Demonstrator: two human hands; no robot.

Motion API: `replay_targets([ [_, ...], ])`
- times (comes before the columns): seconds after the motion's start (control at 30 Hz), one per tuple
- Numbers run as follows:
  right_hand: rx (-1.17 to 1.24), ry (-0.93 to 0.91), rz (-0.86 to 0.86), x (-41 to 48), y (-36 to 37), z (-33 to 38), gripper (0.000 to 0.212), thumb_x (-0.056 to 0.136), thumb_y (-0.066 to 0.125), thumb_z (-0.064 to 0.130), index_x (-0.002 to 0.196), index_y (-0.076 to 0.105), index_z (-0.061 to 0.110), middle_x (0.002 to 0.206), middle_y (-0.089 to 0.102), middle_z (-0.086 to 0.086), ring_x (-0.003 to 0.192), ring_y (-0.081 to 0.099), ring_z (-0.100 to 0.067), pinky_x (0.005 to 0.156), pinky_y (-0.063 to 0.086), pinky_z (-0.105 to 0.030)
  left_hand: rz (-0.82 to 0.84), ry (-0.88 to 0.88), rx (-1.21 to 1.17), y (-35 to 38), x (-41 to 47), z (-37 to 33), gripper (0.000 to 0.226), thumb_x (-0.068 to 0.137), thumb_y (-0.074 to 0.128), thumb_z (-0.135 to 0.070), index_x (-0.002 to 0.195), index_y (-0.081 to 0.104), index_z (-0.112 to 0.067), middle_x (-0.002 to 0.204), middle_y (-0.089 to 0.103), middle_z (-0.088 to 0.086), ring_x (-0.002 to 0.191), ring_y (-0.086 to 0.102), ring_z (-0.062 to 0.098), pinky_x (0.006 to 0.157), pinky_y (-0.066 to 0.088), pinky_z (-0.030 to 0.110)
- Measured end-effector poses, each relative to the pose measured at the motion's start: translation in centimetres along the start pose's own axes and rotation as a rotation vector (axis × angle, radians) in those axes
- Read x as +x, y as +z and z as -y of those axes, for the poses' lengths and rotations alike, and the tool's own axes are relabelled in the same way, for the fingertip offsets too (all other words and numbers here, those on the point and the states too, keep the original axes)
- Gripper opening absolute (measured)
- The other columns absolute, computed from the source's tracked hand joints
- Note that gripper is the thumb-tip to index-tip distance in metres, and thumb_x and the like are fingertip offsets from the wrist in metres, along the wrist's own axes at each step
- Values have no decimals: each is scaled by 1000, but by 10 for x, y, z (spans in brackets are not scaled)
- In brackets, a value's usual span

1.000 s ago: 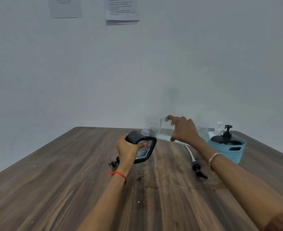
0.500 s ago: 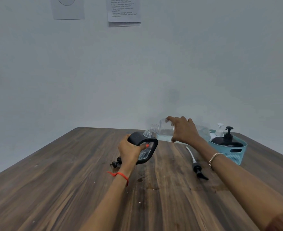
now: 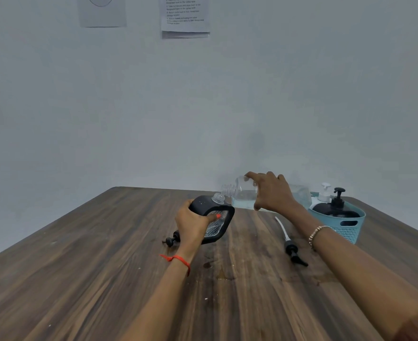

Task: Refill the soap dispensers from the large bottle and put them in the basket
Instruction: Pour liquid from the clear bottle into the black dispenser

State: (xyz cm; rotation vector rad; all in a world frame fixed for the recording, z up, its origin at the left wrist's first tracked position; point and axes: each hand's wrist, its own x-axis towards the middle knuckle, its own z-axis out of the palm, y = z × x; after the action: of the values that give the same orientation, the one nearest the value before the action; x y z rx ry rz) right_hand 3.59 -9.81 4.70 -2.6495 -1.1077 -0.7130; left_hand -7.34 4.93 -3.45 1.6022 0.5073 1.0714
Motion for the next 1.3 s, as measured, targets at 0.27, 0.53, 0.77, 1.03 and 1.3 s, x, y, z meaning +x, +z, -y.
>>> replay_targets([
  [0.27, -12, -8, 1, 0, -2, 2, 76, 62, 74, 10, 128, 42, 27, 112, 61, -1, 108, 49, -23, 89, 33, -35, -10, -1, 0, -2, -1, 0, 54, 51, 91, -8, 96, 60, -13, 92, 69, 8, 83, 65, 23, 73, 54, 33],
  [0.53, -41, -14, 12, 1, -3, 4, 75, 62, 76, 12, 127, 42, 27, 113, 61, -1, 108, 49, -23, 89, 34, -36, -9, -16, 4, -3, -2, -1, 56, 52, 90, -9, 100, 62, -8, 94, 70, 10, 84, 66, 24, 73, 54, 33],
  [0.77, -55, -18, 17, 2, -6, 7, 75, 62, 76, 13, 127, 42, 28, 112, 62, -1, 108, 49, -22, 87, 33, -35, -10, -25, 6, -5, -2, -2, 60, 52, 90, -10, 105, 63, -5, 98, 70, 11, 88, 66, 26, 78, 56, 39],
  [1.03, -76, -30, 30, 1, -11, 10, 74, 63, 75, 12, 128, 41, 27, 114, 61, -1, 109, 48, -22, 87, 32, -35, -12, -35, -17, -6, -3, -3, 54, 51, 90, -9, 95, 59, -14, 91, 68, 6, 83, 65, 23, 73, 54, 33],
  [1.3, -81, -32, 37, 0, -12, 10, 75, 63, 75, 12, 129, 41, 27, 113, 61, 0, 109, 48, -22, 86, 32, -34, -9, -41, -26, -6, -4, -2, 54, 52, 90, -7, 95, 60, -14, 91, 68, 7, 84, 66, 24, 75, 55, 35],
])
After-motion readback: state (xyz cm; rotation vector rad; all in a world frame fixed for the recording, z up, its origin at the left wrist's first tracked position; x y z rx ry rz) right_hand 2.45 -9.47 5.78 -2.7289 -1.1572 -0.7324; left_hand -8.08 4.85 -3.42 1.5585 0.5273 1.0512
